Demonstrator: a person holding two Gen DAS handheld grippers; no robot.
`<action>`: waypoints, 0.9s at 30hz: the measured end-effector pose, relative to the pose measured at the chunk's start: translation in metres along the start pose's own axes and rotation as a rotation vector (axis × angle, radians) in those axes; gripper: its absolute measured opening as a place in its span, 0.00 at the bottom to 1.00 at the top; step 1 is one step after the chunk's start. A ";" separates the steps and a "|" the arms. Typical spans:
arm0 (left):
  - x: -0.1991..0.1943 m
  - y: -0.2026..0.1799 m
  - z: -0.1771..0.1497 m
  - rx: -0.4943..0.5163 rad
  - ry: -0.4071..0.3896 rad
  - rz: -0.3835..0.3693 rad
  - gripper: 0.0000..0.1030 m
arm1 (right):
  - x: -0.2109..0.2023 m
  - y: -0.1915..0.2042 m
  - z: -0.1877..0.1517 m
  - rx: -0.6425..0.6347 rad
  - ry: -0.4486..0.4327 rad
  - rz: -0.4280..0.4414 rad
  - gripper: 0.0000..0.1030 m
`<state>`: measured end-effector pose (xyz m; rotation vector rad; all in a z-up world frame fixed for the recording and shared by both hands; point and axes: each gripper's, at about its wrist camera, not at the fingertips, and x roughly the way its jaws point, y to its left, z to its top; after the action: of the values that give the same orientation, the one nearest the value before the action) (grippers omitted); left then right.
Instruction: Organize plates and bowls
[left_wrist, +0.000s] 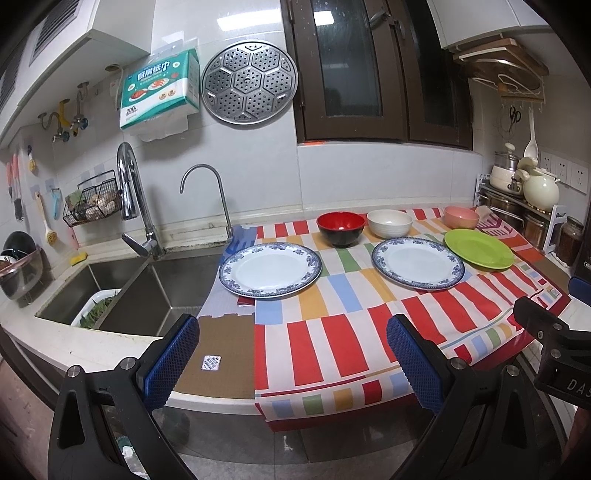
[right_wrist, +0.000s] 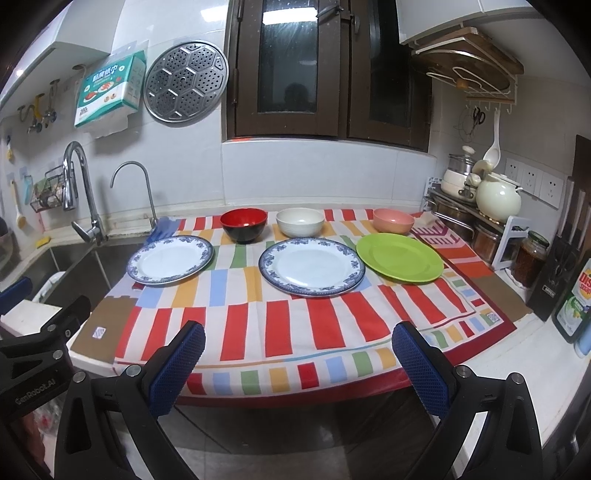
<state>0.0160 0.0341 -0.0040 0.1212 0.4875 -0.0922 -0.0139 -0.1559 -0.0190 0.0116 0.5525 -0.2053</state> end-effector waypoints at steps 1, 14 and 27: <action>0.002 0.001 -0.001 0.001 0.005 -0.002 1.00 | 0.002 0.002 0.000 -0.001 0.004 0.000 0.99; 0.035 0.011 0.007 -0.052 0.054 0.080 1.00 | 0.043 0.025 0.012 -0.070 0.024 0.075 0.99; 0.078 0.022 0.023 -0.116 0.077 0.244 1.00 | 0.114 0.046 0.050 -0.173 0.028 0.213 0.99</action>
<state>0.0984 0.0482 -0.0185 0.0704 0.5505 0.1800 0.1161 -0.1357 -0.0380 -0.0949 0.5909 0.0506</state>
